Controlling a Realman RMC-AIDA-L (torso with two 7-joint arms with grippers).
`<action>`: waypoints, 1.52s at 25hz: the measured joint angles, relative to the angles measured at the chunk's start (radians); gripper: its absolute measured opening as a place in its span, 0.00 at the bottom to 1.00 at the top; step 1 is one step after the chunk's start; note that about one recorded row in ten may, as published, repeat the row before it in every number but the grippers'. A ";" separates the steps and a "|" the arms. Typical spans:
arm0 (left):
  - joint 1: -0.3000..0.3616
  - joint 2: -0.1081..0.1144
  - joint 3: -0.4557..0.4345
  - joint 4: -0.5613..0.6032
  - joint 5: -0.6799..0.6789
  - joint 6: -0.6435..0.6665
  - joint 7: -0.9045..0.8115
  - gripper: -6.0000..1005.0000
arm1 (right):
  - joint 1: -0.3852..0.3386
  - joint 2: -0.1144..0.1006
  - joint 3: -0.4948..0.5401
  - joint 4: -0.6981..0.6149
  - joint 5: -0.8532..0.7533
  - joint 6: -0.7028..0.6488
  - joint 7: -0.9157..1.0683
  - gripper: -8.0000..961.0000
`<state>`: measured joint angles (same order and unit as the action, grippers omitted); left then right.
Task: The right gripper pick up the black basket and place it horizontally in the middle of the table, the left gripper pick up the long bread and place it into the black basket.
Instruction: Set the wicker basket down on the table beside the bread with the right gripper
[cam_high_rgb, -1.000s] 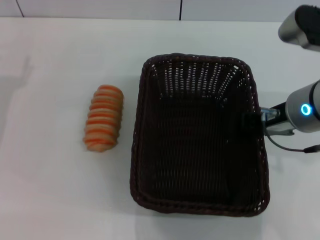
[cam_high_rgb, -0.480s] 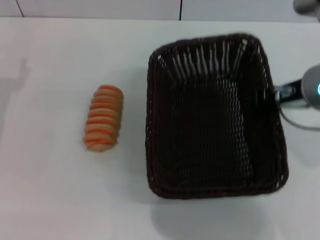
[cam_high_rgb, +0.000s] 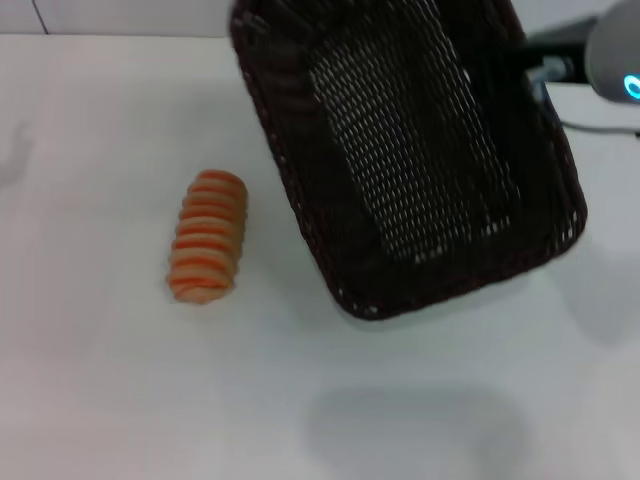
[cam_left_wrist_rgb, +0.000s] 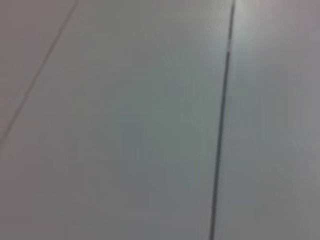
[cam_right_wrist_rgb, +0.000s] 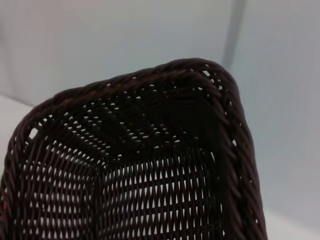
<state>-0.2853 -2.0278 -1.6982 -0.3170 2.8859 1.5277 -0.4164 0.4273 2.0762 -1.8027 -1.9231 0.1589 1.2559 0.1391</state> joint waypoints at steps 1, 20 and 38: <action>0.003 -0.008 -0.032 0.001 0.000 -0.020 0.014 0.83 | 0.009 0.000 0.001 -0.001 0.007 -0.009 -0.044 0.13; -0.023 -0.023 -0.199 -0.045 -0.005 -0.280 0.033 0.83 | 0.267 -0.003 0.269 0.109 0.619 0.322 -0.917 0.13; -0.067 -0.029 -0.270 -0.038 -0.005 -0.319 0.035 0.83 | 0.473 -0.061 0.251 0.388 0.657 0.485 -0.973 0.13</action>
<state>-0.3528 -2.0571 -1.9686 -0.3552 2.8805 1.2089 -0.3818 0.9006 2.0150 -1.5514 -1.5348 0.8159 1.7407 -0.8336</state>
